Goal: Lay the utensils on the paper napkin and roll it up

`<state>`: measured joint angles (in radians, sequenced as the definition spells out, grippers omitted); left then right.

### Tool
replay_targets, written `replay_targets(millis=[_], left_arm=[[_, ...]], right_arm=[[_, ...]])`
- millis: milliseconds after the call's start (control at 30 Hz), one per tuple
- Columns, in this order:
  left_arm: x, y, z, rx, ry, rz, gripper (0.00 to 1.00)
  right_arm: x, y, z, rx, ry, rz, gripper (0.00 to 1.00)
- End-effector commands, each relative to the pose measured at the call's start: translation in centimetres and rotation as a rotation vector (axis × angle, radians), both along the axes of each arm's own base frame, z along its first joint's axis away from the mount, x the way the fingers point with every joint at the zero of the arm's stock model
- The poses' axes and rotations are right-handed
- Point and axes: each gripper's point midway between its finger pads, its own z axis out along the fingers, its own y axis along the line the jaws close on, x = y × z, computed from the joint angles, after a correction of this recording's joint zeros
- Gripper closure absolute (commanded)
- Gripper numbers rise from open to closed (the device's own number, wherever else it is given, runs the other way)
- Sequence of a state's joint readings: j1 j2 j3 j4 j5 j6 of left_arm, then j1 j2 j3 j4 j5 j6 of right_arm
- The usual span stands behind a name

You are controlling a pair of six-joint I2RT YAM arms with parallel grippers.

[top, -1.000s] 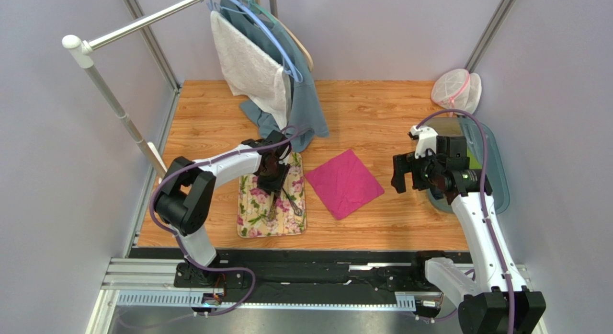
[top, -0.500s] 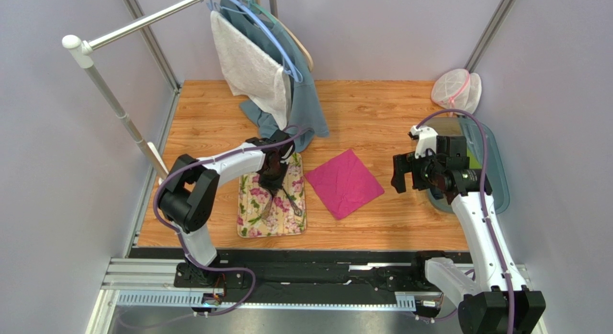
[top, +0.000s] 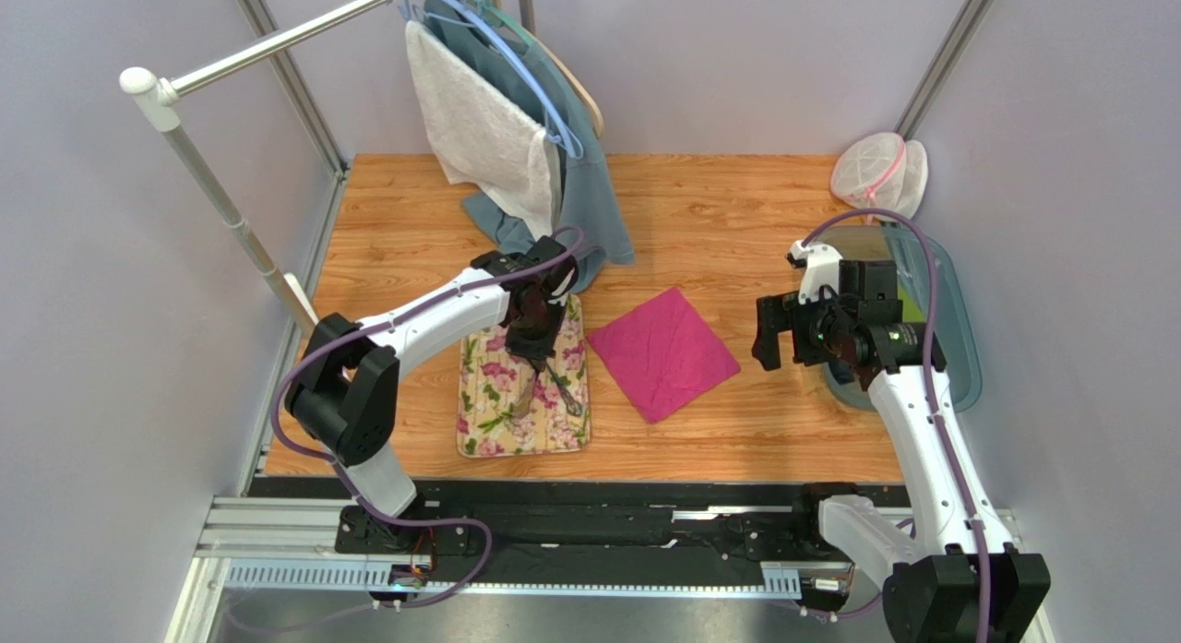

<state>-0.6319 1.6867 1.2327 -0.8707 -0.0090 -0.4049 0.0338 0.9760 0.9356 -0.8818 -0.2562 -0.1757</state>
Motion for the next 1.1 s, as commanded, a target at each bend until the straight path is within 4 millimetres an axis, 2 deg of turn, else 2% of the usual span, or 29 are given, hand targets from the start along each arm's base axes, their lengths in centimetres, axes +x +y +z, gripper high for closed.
replay_targets(millis=[0,67,100,133,267,333,367,567,800,833,867,1067], left_arm=[[-0.6,-3.5,3.8,-0.088,-0.024,-0.002,1.0],[-1.0,-5.4,3.6,-0.098,-0.006,-0.018,1.0],[-0.6,-6.6,4.5,-0.12,-0.023,-0.026,1.0],[-1.0,-7.9,4.7,-0.127,-0.027,-0.039,1.0],[0.3,-12.4,6.2,-0.169,-0.074,-0.05,1.0],[0.8,-13.9,6.5,-0.186,-0.082,-0.038,1.0],[2.0,-15.0,6.7,-0.171,-0.125,-0.027,1.0],[4.7,-19.7,7.2,-0.23,-0.157,-0.022,1.0],[7.6,-22.8,6.5,-0.282,-0.208,-0.007,1.0],[7.7,-23.1,5.8,-0.279,-0.2,-0.005,1.0],[7.9,-23.5,6.0,-0.29,-0.204,-0.004,1.0],[7.9,-23.3,3.1,-0.257,-0.157,0.028,1.0]], right_arm=[[0.7,0.3,0.5,0.032,-0.022,-0.017,0.0],[0.7,0.3,0.4,0.039,-0.016,-0.025,0.0],[0.7,0.4,0.4,0.045,-0.013,-0.028,0.0],[0.8,0.4,0.5,0.045,-0.013,-0.028,0.0],[1.1,0.0,0.7,0.028,-0.019,-0.042,0.0],[1.4,-0.3,0.7,0.017,-0.013,-0.055,0.0],[1.5,-0.4,0.8,0.013,-0.013,-0.065,0.0],[2.3,-0.4,0.6,0.043,0.022,-0.096,0.0],[2.9,0.0,0.8,0.063,0.035,-0.089,0.0],[3.1,0.0,0.8,0.068,0.035,-0.088,0.0],[3.3,-0.7,0.8,0.074,0.037,-0.114,0.0],[4.0,-0.6,0.8,0.081,0.052,-0.115,0.0]])
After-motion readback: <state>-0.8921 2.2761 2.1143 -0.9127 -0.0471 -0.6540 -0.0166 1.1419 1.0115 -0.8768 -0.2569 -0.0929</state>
